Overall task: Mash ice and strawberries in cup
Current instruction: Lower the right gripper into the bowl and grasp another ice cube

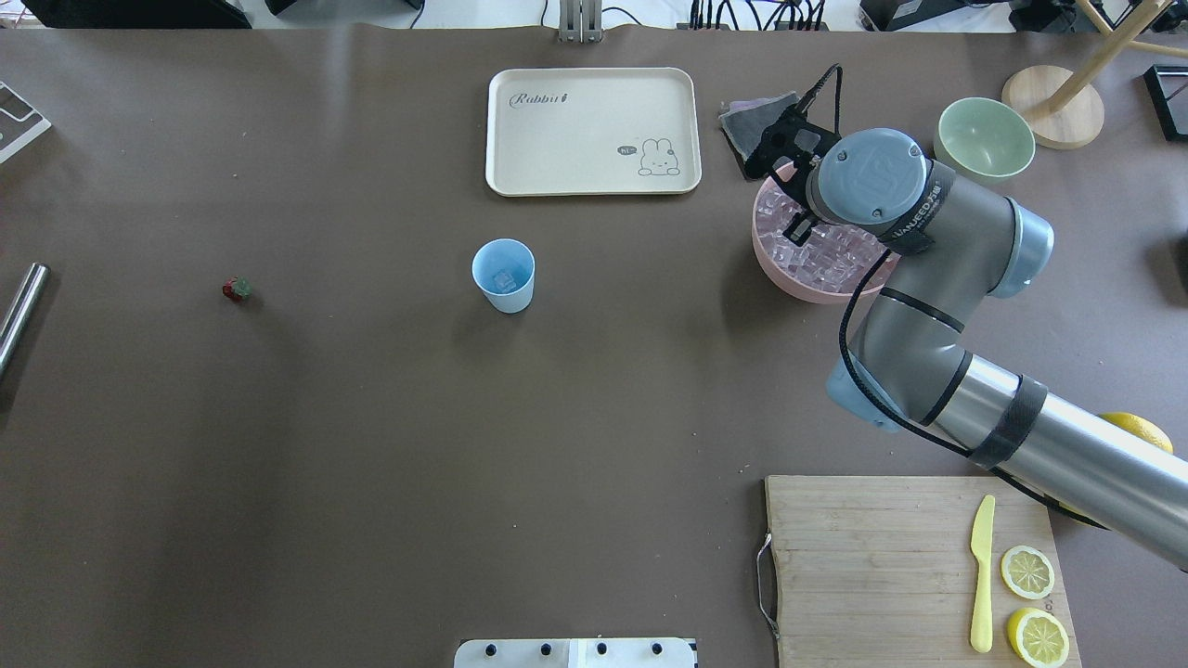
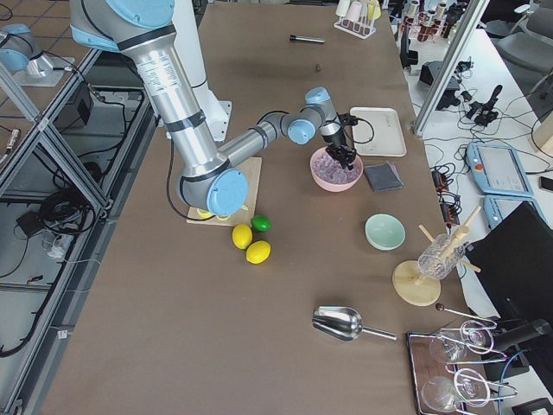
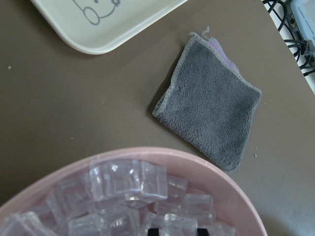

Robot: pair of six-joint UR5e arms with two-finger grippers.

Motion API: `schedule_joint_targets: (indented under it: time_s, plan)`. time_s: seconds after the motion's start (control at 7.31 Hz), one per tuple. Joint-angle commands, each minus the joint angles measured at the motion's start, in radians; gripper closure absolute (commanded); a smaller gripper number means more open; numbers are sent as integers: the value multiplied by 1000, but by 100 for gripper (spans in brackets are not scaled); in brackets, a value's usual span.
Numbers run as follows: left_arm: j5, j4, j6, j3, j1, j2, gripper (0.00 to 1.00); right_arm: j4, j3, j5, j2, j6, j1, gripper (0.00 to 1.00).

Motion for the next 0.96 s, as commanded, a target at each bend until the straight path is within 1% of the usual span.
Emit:
schedule_joint_targets:
  time_s: [0.0, 0.14, 0.27, 0.41, 0.55, 0.82]
  plan:
    - [0, -2, 0, 1, 0, 0, 1, -8, 33, 5, 6, 3, 8, 100]
    - [0, -2, 0, 1, 0, 0, 1, -26, 73, 12, 6, 8, 14, 100]
    - [0, -2, 0, 1, 0, 0, 1, -42, 87, 15, 6, 15, 14, 100]
    - [0, -2, 0, 1, 0, 0, 1, -45, 114, 28, 15, 137, 11, 100]
    - [0, -2, 0, -2, 0, 0, 1, -46, 131, 36, 38, 307, -39, 100]
    - [-2, -2, 0, -2, 0, 0, 1, -49, 90, -2, 160, 544, -154, 100]
